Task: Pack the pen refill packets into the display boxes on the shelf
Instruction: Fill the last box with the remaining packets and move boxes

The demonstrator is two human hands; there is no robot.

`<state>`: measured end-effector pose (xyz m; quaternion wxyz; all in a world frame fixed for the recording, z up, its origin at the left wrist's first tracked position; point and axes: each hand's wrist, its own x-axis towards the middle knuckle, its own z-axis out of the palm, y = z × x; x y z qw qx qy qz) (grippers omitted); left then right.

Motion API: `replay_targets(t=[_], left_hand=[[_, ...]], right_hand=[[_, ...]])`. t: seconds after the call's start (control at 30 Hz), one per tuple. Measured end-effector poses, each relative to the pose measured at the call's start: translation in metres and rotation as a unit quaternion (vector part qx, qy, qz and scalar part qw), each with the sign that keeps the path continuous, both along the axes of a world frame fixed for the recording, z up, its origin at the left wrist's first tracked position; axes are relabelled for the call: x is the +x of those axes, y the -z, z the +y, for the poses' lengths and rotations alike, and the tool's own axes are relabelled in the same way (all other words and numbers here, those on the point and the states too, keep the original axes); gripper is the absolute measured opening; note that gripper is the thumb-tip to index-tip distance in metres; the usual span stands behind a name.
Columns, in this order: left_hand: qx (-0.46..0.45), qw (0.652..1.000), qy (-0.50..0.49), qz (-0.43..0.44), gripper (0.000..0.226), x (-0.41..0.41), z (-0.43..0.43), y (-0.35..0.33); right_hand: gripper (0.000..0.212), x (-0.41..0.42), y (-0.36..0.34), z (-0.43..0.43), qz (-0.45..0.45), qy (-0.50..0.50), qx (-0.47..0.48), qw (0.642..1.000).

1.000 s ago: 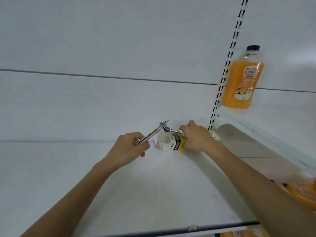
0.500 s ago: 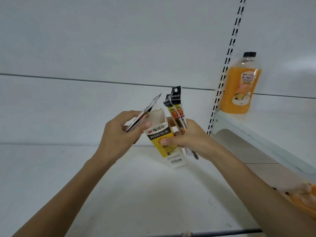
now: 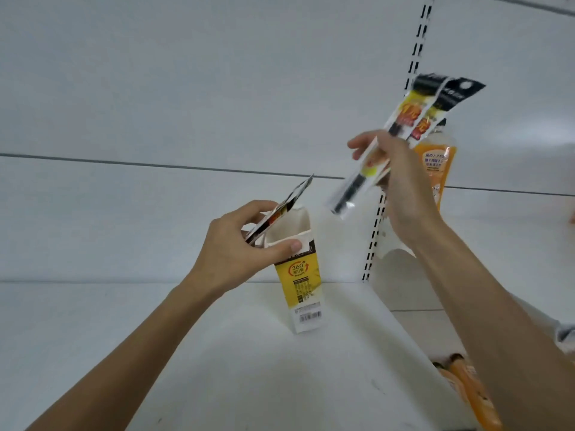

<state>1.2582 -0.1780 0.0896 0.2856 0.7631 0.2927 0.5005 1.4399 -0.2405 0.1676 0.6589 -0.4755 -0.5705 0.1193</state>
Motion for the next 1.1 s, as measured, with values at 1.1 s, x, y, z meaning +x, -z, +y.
replay_targets(t=[1.1], left_hand=[[0.011,0.997,-0.075,0.03,0.046,0.019,-0.011,0.007]], right_hand=[[0.011,-0.032,0.002,-0.012,-0.009,-0.004,0.018,1.0]])
